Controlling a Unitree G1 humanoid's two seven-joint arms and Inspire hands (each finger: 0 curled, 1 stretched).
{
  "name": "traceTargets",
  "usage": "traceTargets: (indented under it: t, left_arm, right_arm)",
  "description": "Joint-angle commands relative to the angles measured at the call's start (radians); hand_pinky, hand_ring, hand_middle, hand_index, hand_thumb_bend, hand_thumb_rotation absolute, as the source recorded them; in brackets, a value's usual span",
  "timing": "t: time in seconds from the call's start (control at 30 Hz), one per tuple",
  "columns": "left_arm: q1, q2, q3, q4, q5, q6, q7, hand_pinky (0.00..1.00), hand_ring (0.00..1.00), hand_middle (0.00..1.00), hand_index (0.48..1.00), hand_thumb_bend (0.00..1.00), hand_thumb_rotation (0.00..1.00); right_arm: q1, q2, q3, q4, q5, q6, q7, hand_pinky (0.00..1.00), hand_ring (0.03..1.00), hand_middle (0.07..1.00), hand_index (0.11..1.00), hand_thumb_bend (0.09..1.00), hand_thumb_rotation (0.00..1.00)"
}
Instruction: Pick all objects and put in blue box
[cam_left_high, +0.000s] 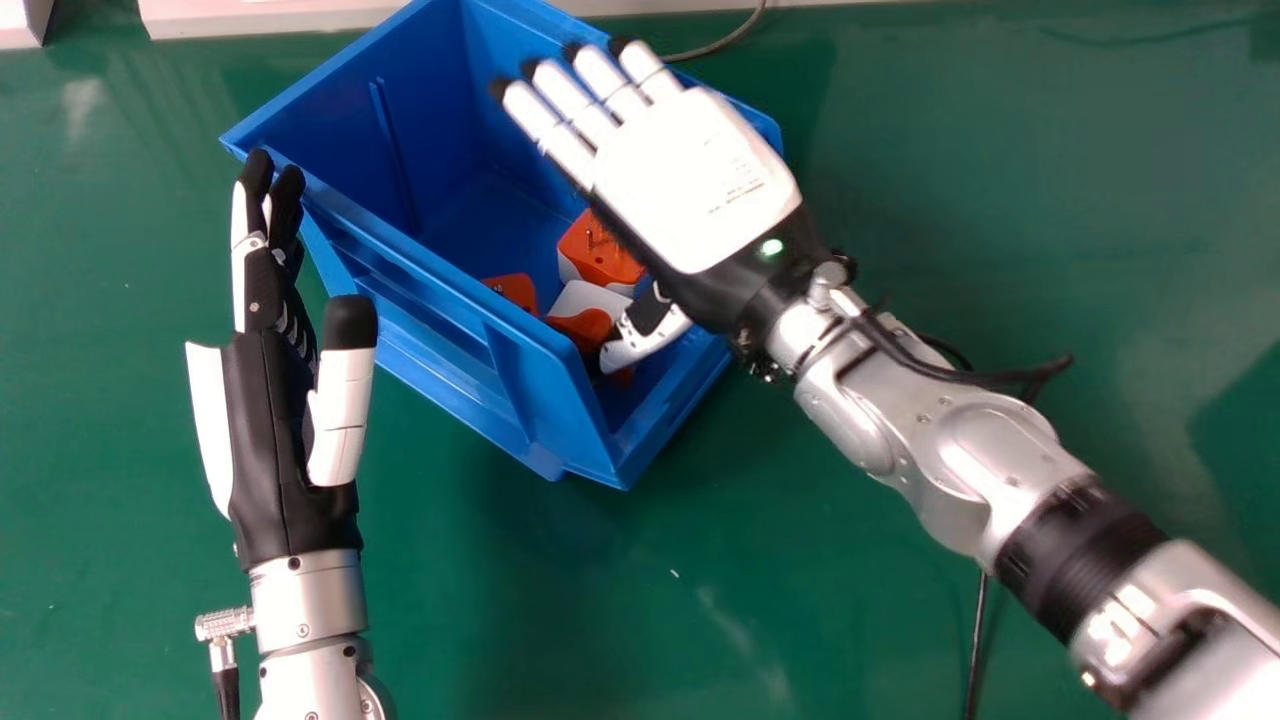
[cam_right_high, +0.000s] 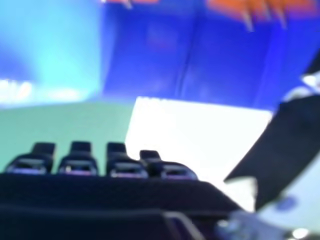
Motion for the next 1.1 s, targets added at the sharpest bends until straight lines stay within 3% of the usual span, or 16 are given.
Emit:
traceTargets:
  t: [0.0,0.13,0.2,0.37,0.47,0.57,0.63,0.73,0.83,0.97,1.07]
  left_arm:
    - [0.006,0.000,-0.004,-0.024,-0.008,-0.020,-0.008,0.98,0.96,0.95,0.959,0.94,0.94]
    - [0.010,0.005,-0.007,-0.027,-0.024,-0.014,-0.024,0.98,0.96,0.95,0.961,0.95,0.94]
    - [0.013,0.006,-0.007,-0.031,-0.032,-0.010,-0.033,0.99,0.96,0.95,0.960,0.95,0.94]
    - [0.021,0.002,-0.009,-0.033,-0.031,-0.011,-0.038,0.99,0.96,0.95,0.959,0.95,0.93]
    - [0.027,0.001,-0.010,-0.033,-0.038,-0.013,-0.045,0.99,0.96,0.94,0.957,0.94,0.93]
    - [0.034,0.003,-0.009,-0.031,-0.036,-0.017,-0.049,0.99,0.96,0.94,0.957,0.94,0.93]
    - [0.037,0.002,-0.009,-0.032,-0.036,-0.019,-0.050,0.99,0.96,0.94,0.956,0.94,0.93]
    - [0.039,0.004,-0.010,-0.030,-0.040,-0.017,-0.057,0.99,0.96,0.94,0.955,0.93,0.93]
    - [0.038,0.007,-0.011,-0.021,-0.040,-0.016,-0.064,0.99,0.96,0.94,0.955,0.94,0.93]
    - [0.030,0.005,-0.013,0.003,-0.048,-0.029,-0.075,0.99,0.96,0.94,0.953,0.95,0.93]
    - [0.029,0.008,-0.012,0.011,-0.042,-0.031,-0.074,0.99,0.96,0.94,0.952,0.95,0.93]
  right_arm:
    - [0.058,-0.027,-0.058,-0.095,0.042,-0.031,-0.046,1.00,1.000,1.000,1.000,1.000,0.44]
    - [0.189,-0.045,-0.139,-0.214,0.093,-0.062,-0.086,0.99,1.000,1.000,1.000,0.997,0.48]
    - [0.239,-0.041,-0.169,-0.254,0.101,-0.066,-0.113,0.97,1.000,1.000,1.000,0.978,0.58]
    - [0.369,-0.016,-0.240,-0.333,0.131,-0.128,-0.245,0.95,1.000,1.000,1.000,0.968,0.67]
    - [0.456,0.034,-0.279,-0.404,0.193,-0.178,-0.295,0.93,1.000,1.000,1.000,0.953,0.70]
    - [0.540,0.108,-0.300,-0.437,0.293,-0.265,-0.320,0.93,0.995,1.000,1.000,0.917,0.69]
    - [0.578,0.144,-0.311,-0.442,0.340,-0.292,-0.311,0.95,0.995,1.000,1.000,0.836,0.74]
    - [0.655,0.244,-0.324,-0.449,0.454,-0.293,-0.288,0.96,0.994,1.000,1.000,0.773,0.79]
    - [0.700,0.313,-0.327,-0.460,0.570,-0.304,-0.223,0.93,0.980,0.993,0.998,0.768,0.83]
    - [0.720,0.372,-0.335,-0.459,0.646,-0.319,-0.158,0.87,0.951,0.976,0.991,0.720,0.93]
    - [0.729,0.395,-0.339,-0.449,0.675,-0.313,-0.128,0.86,0.942,0.971,0.990,0.713,0.96]
